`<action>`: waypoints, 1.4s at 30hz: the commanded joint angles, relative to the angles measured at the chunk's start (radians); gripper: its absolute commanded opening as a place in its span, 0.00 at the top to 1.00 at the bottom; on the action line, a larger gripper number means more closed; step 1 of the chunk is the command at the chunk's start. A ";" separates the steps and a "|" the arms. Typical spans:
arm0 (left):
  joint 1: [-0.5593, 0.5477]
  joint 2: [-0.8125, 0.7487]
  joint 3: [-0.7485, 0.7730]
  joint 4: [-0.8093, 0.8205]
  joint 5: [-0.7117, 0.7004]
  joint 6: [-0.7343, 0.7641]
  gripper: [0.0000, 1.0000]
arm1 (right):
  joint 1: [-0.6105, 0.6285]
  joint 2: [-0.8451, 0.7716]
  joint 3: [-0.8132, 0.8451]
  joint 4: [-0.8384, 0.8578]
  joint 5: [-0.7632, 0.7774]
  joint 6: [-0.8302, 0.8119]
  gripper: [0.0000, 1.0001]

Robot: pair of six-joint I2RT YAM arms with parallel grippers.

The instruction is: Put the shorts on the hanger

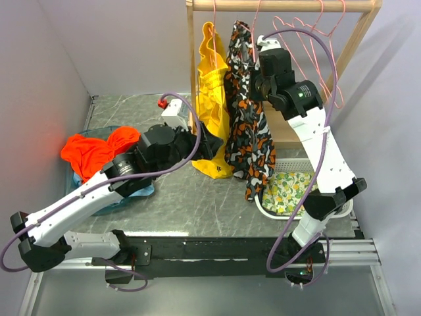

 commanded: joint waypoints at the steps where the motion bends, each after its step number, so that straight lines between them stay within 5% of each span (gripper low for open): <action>1: 0.005 -0.047 -0.020 0.010 -0.030 0.007 0.15 | 0.007 -0.038 0.006 0.094 0.049 0.025 0.78; 7: 0.005 -0.073 -0.060 0.003 -0.035 -0.008 0.06 | 0.016 -0.104 -0.031 0.081 0.029 0.054 0.36; 16: 0.011 -0.102 -0.106 -0.011 -0.036 -0.022 0.03 | 0.035 -0.387 -0.343 0.160 0.023 0.132 0.13; 31: 0.037 -0.121 -0.168 0.020 0.008 -0.034 0.04 | 0.079 -1.013 -1.153 0.289 0.040 0.344 0.00; 42: 0.052 -0.122 -0.200 0.024 0.019 -0.037 0.04 | 0.137 -0.988 -1.531 0.507 0.121 0.438 0.02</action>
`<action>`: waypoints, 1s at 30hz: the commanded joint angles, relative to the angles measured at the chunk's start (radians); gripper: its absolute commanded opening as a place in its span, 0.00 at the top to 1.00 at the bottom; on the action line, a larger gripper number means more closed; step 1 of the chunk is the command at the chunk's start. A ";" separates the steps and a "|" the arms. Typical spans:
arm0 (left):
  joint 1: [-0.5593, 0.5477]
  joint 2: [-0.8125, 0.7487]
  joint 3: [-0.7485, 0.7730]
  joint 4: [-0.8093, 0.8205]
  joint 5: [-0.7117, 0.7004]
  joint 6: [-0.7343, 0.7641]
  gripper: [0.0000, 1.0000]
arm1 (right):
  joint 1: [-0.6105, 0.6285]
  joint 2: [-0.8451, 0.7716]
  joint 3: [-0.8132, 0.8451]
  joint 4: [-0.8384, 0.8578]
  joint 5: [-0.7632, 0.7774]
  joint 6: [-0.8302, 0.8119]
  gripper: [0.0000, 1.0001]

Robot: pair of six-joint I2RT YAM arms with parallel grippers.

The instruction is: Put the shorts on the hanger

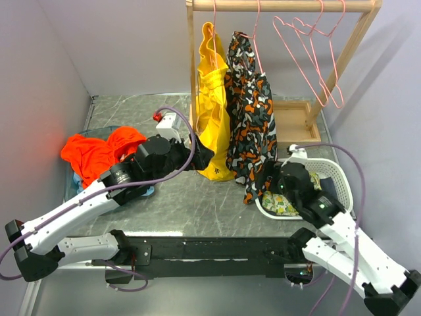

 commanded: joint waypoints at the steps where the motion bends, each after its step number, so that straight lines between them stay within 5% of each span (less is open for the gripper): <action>1: 0.011 -0.021 -0.008 0.028 0.011 -0.017 0.04 | 0.005 0.094 -0.046 0.227 0.050 0.023 0.03; 5: 0.025 -0.044 -0.008 0.011 0.000 -0.009 0.03 | 0.006 0.211 0.027 0.326 0.019 -0.024 0.28; 6: 0.028 -0.047 -0.008 0.008 -0.002 -0.008 0.04 | 0.005 0.240 0.055 0.329 0.014 -0.041 0.47; 9: 0.037 -0.065 -0.005 0.000 -0.003 -0.003 0.03 | 0.005 0.334 0.158 0.358 -0.035 -0.082 0.80; 12: 0.048 -0.073 -0.005 -0.005 -0.006 0.002 0.04 | 0.005 0.395 0.251 0.410 -0.121 -0.112 0.96; 19: 0.063 -0.080 0.012 -0.020 0.000 0.005 0.04 | 0.005 0.570 0.423 0.498 -0.233 -0.135 1.00; 27: 0.067 -0.102 -0.017 -0.023 0.000 -0.005 0.04 | 0.003 0.609 0.241 0.607 -0.231 -0.098 1.00; 30: 0.067 -0.102 -0.028 -0.021 0.009 -0.012 0.03 | 0.005 0.569 0.172 0.604 -0.213 -0.095 0.80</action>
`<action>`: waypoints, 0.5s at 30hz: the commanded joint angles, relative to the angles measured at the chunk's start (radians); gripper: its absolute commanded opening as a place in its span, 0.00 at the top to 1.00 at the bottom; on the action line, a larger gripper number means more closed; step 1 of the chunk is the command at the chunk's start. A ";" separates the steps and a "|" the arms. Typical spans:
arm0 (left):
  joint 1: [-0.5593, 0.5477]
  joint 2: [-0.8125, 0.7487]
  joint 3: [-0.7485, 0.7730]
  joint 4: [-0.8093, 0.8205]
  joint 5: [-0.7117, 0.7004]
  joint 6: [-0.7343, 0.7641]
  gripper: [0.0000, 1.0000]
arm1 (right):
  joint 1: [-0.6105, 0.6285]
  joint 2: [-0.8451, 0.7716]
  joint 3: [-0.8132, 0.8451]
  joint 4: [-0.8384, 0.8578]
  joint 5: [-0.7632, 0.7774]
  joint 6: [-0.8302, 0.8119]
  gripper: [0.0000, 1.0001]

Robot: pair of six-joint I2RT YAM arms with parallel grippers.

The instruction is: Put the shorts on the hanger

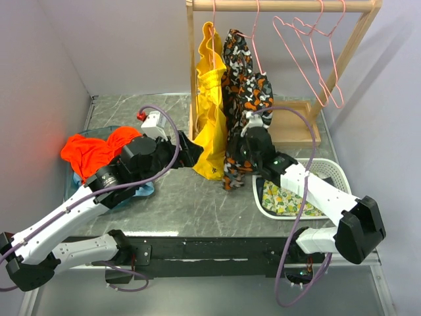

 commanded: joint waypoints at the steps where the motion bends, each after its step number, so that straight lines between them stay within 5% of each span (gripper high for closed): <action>1: 0.005 -0.018 -0.017 0.016 0.012 -0.009 0.03 | 0.003 -0.067 -0.084 0.055 0.026 0.007 0.71; 2: 0.007 -0.018 -0.022 0.016 0.014 -0.012 0.03 | 0.003 -0.080 -0.095 0.049 0.027 0.003 0.56; 8: 0.007 -0.012 -0.062 0.018 0.012 -0.033 0.03 | 0.021 -0.241 -0.153 -0.034 -0.006 0.005 0.18; 15: 0.008 0.006 -0.114 0.007 0.039 -0.058 0.04 | 0.077 -0.516 -0.220 -0.138 -0.020 0.036 0.00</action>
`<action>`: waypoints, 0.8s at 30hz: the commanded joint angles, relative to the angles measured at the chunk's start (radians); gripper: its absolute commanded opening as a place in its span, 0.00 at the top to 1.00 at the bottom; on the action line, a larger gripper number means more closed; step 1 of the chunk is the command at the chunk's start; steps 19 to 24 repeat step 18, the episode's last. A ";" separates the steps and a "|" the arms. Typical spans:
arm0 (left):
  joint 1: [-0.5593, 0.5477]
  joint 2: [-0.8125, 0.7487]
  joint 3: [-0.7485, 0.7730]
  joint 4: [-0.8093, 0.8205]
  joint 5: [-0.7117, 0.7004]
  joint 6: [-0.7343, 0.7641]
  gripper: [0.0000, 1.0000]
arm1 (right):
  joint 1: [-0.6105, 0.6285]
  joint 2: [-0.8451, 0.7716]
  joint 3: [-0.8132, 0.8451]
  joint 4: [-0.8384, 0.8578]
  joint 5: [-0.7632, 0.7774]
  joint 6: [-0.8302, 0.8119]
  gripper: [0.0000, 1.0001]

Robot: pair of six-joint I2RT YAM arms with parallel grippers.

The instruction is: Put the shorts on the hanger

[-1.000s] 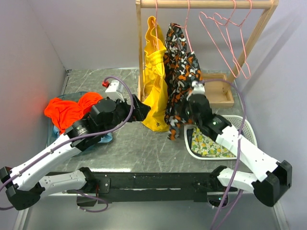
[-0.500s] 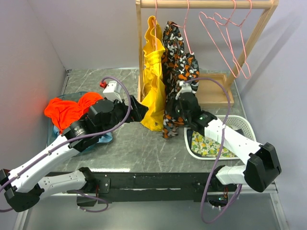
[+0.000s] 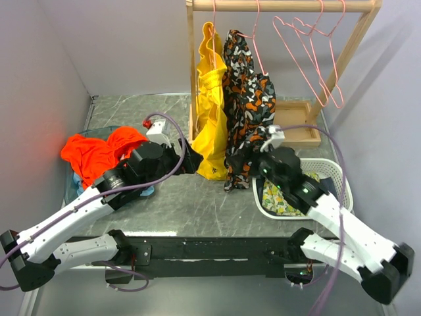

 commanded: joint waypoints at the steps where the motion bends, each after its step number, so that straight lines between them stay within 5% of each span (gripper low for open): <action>1: 0.004 0.016 -0.026 0.009 0.037 -0.025 0.04 | 0.037 -0.160 -0.082 -0.053 -0.031 0.033 0.00; 8: 0.005 -0.001 -0.135 0.070 0.048 -0.060 0.03 | 0.092 -0.329 -0.212 -0.052 -0.021 0.089 0.00; 24: 0.005 -0.047 -0.181 0.067 -0.025 -0.101 0.04 | 0.097 -0.372 -0.245 -0.073 -0.004 0.085 0.00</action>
